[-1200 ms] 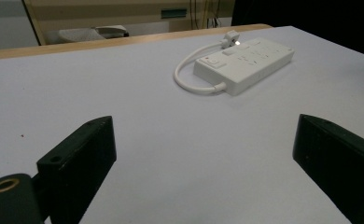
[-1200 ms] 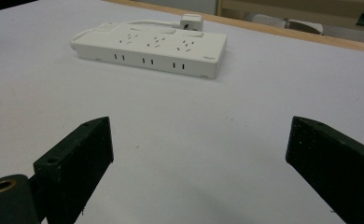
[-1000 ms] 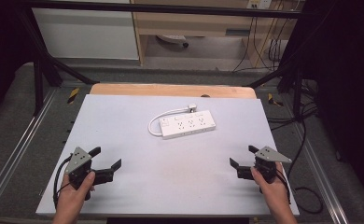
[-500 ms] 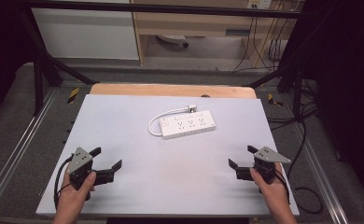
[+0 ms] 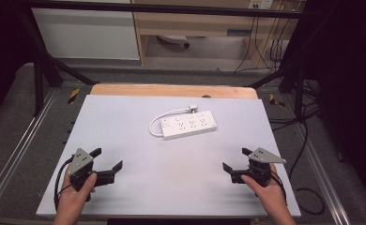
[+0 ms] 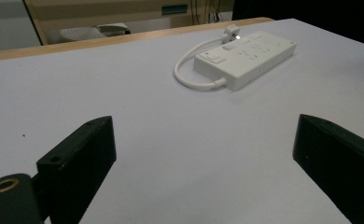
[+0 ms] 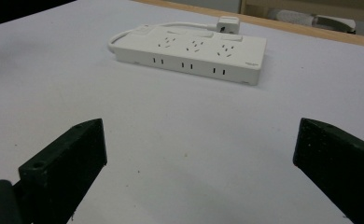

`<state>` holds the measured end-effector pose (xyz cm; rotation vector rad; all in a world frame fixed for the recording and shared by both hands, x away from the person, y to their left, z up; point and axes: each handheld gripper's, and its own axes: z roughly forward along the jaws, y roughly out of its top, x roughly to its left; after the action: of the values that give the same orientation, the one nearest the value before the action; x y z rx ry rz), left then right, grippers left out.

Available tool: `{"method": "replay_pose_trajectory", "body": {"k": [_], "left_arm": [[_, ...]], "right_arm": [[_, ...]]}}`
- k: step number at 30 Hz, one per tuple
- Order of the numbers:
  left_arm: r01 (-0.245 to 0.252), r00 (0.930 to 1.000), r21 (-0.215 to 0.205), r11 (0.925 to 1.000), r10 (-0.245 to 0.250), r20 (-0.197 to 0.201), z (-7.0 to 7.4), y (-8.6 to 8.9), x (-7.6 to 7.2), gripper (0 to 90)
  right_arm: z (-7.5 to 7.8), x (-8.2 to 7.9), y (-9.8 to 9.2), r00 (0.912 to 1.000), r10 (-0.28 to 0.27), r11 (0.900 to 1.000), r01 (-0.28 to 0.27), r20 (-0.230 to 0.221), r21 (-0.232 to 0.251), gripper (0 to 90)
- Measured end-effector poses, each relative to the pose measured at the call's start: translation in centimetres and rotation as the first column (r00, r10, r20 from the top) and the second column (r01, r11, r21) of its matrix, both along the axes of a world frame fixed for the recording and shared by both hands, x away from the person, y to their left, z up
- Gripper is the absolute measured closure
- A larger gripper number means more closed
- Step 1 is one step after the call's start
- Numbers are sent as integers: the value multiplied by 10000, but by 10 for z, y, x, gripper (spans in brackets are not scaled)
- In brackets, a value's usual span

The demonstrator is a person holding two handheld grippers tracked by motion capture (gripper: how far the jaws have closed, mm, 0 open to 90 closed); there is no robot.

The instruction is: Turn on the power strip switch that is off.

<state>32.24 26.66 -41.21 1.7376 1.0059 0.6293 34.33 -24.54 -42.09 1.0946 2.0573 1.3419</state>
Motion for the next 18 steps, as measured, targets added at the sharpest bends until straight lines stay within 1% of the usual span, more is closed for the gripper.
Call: {"method": "replay_pose_trajectory", "body": {"k": [2, 3, 5, 7, 8, 11, 13, 15, 16, 18], "left_arm": [[10, 10000, 30, 10000, -10, -5, 0, 0, 0, 61], [25, 10000, 94, 10000, -24, -46, -1, -1, 0, 61], [10, 10000, 136, 9999, -10, -40, -1, -1, 1, 61], [17, 10000, 130, 9999, -17, -37, -1, -1, 0, 61], [22, 10000, 119, 9999, -21, -27, -1, 0, 0, 61], [14, 10000, 106, 9999, -14, -45, -1, 0, 0, 61], [21, 10000, 71, 10000, -21, -48, -1, 0, 0, 61], [33, 10000, 88, 10000, -33, -41, -1, 0, 0, 61], [33, 10000, 88, 10000, -33, -41, -1, 0, 0, 61], [35, 10000, 93, 10000, -35, -43, -1, 0, 0, 61]], "right_arm": [[2, 0, 2, 10000, -7, 10000, 7, -50, 11, 35], [5, -1, 6, 9999, 98, 9999, -97, -117, 140, 33], [10, -1, 10, 9996, 52, 10000, -51, -276, 40, 39], [12, -1, 13, 9994, 118, 9999, -118, -321, -5, 40], [17, 0, 18, 9988, 261, 9996, -266, -403, -129, 49], [24, 3, 25, 9980, 488, 9988, -492, -407, -81, 77], [29, 6, 29, 9971, 624, 9979, -631, -424, -162, 81], [32, 9, 33, 9973, 648, 9973, -660, -341, -336, 92], [32, 9, 33, 9973, 648, 9973, -660, -341, -336, 92], [38, 13, 36, 9970, 722, 9969, -730, -296, -288, 99]]}}
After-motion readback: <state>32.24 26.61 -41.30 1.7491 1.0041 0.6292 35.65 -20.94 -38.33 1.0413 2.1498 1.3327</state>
